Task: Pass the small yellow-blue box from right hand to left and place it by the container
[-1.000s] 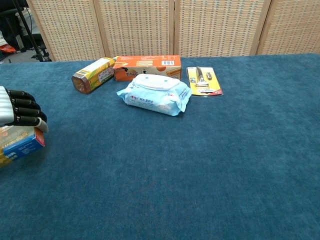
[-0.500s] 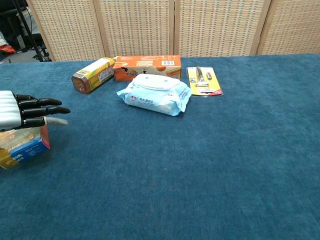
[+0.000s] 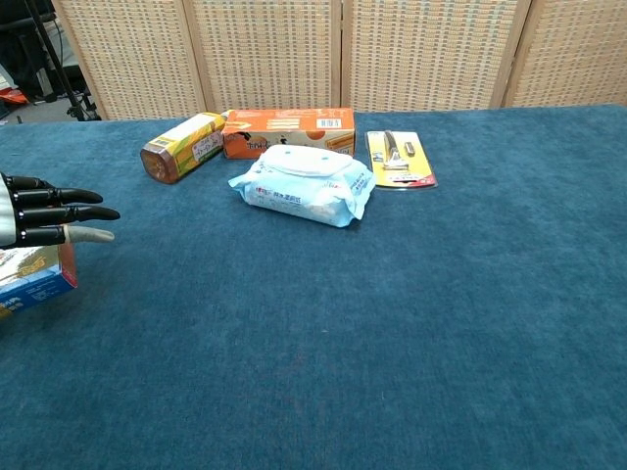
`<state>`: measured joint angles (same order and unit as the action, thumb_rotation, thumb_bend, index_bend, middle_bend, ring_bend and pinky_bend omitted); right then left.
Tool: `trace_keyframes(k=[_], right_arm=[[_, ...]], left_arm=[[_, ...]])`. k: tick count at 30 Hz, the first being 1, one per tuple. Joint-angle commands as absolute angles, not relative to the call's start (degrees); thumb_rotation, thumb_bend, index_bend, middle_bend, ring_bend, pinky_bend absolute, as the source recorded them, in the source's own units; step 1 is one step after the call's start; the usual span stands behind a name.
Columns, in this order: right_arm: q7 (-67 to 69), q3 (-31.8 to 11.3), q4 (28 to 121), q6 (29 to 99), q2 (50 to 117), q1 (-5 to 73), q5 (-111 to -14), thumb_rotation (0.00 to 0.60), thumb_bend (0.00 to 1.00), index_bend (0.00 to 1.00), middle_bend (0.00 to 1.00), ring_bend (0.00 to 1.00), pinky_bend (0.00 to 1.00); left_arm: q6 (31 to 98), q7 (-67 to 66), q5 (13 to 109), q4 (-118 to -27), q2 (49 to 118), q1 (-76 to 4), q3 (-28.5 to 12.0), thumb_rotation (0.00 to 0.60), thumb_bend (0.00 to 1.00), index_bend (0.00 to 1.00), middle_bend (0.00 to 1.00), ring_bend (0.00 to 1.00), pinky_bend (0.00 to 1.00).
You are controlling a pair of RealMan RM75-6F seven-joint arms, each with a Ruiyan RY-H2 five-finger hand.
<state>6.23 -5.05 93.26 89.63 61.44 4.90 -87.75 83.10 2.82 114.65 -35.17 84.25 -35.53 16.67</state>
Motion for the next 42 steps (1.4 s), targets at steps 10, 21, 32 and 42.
trace_keyframes(k=[10, 21, 32, 42], right_arm=[[5.89, -5.26, 93.41, 89.44, 61.51, 4.78, -87.65, 0.600, 0.00, 0.00, 0.00, 0.00, 0.00], [5.83, -5.30, 93.50, 89.28, 61.48, 4.73, -87.75, 0.600, 0.00, 0.00, 0.00, 0.00, 0.00], [6.51, -5.43, 93.53, 89.37, 61.18, 4.61, -87.85, 0.600, 0.00, 0.00, 0.00, 0.00, 0.00], [6.63, -5.32, 93.53, 89.80, 60.98, 4.43, -88.58, 0.600, 0.00, 0.00, 0.00, 0.00, 0.00]], left_arm=[[82.36, 1.50, 113.92, -34.90, 84.24, -35.21, 16.65, 0.600, 0.00, 0.00, 0.00, 0.00, 0.16], [85.46, 2.66, 113.31, -36.22, 83.14, -35.08, 15.73, 0.600, 0.00, 0.00, 0.00, 0.00, 0.15], [90.16, 4.87, 102.16, -54.93, 77.69, -31.88, 7.25, 0.600, 0.00, 0.00, 0.00, 0.00, 0.04], [90.66, -4.89, 82.03, -86.11, 68.70, -19.86, 2.08, 0.600, 0.00, 0.00, 0.00, 0.00, 0.00]])
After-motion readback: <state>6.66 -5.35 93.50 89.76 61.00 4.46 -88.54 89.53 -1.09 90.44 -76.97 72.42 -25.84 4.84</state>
